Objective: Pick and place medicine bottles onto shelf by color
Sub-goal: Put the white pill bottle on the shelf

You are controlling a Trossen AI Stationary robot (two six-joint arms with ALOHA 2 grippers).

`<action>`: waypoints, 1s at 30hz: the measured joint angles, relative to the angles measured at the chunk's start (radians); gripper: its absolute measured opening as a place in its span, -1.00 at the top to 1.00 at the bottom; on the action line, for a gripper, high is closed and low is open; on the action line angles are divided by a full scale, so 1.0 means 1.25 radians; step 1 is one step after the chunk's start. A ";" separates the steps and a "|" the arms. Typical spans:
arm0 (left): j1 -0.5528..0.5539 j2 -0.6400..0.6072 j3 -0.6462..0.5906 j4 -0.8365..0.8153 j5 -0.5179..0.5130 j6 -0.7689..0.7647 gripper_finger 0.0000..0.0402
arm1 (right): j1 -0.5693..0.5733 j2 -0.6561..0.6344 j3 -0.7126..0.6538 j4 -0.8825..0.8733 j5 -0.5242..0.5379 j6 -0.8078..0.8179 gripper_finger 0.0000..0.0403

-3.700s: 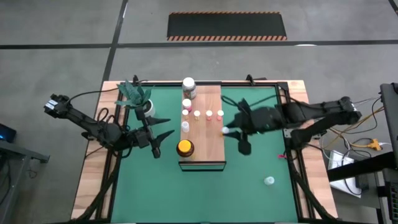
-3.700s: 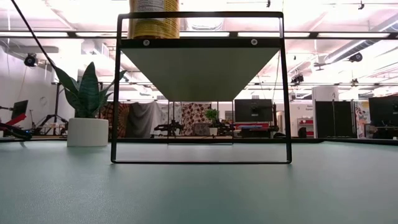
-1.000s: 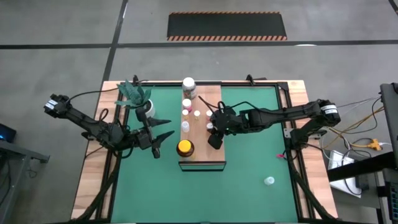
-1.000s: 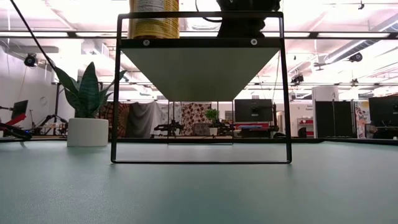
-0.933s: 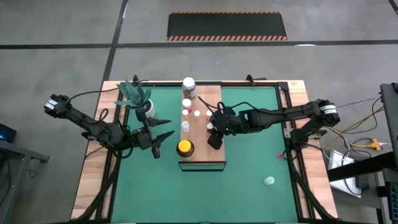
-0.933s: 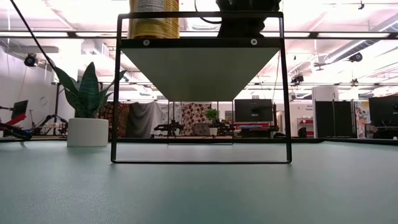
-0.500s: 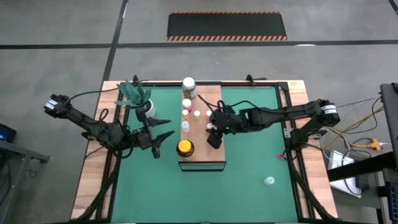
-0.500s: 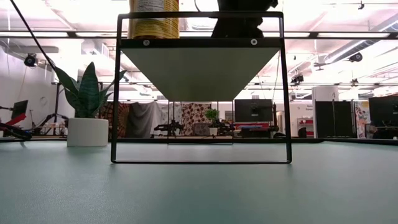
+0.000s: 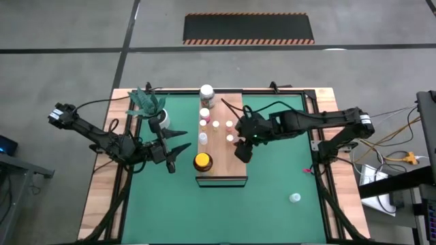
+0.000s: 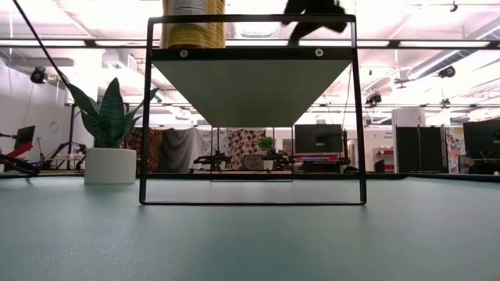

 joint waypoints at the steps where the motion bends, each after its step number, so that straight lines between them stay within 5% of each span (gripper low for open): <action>1: 0.000 0.000 0.000 0.000 0.000 0.000 0.11 | 0.005 -0.003 0.012 -0.026 -0.019 0.018 0.10; 9: 0.000 0.000 0.000 0.002 0.000 0.000 0.11 | 0.093 -0.023 0.036 -0.218 -0.108 0.278 0.13; 16: 0.000 0.000 0.000 0.002 0.000 0.000 0.11 | 0.250 -0.024 -0.016 -0.410 -0.154 0.634 0.04; 24: 0.000 0.000 0.000 0.000 0.000 0.000 0.11 | 0.436 -0.024 -0.132 -0.398 -0.237 0.995 -0.21; 30: 0.000 0.000 0.000 0.000 0.000 0.003 0.11 | 0.499 -0.025 -0.235 -0.347 -0.259 1.100 -0.39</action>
